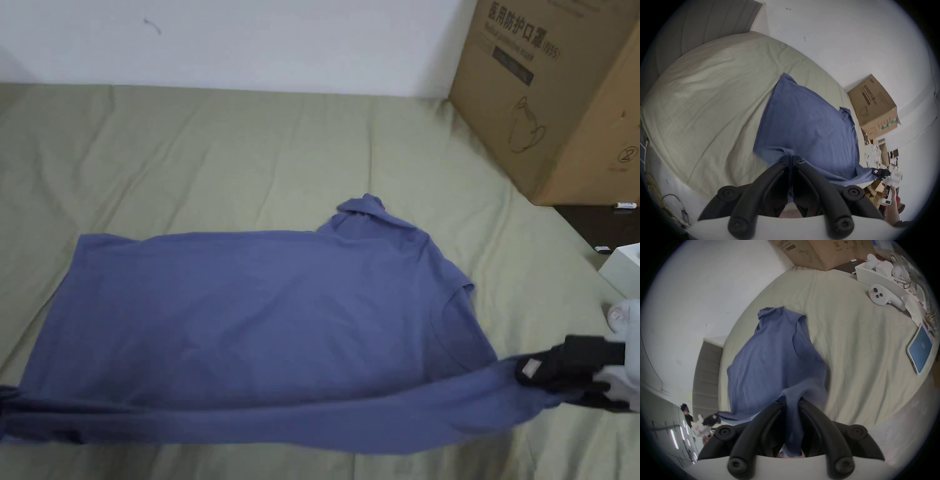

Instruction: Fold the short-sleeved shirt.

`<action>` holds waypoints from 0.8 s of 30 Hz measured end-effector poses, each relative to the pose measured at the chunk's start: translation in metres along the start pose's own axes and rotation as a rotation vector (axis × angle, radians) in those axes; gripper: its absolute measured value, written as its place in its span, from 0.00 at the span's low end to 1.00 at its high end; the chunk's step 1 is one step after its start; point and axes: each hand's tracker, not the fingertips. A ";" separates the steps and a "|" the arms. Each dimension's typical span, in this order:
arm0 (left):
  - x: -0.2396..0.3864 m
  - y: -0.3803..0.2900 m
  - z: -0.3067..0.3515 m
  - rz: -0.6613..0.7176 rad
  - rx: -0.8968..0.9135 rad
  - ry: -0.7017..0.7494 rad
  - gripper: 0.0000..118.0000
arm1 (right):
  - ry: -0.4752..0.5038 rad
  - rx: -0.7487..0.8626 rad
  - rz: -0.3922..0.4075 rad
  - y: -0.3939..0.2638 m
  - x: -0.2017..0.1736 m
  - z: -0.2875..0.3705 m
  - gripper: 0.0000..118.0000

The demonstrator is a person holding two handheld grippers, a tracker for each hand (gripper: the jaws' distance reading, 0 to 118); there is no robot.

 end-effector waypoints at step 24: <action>0.085 -0.066 0.047 -0.458 0.666 0.059 0.83 | -0.183 1.096 0.677 -0.118 -0.120 0.026 0.92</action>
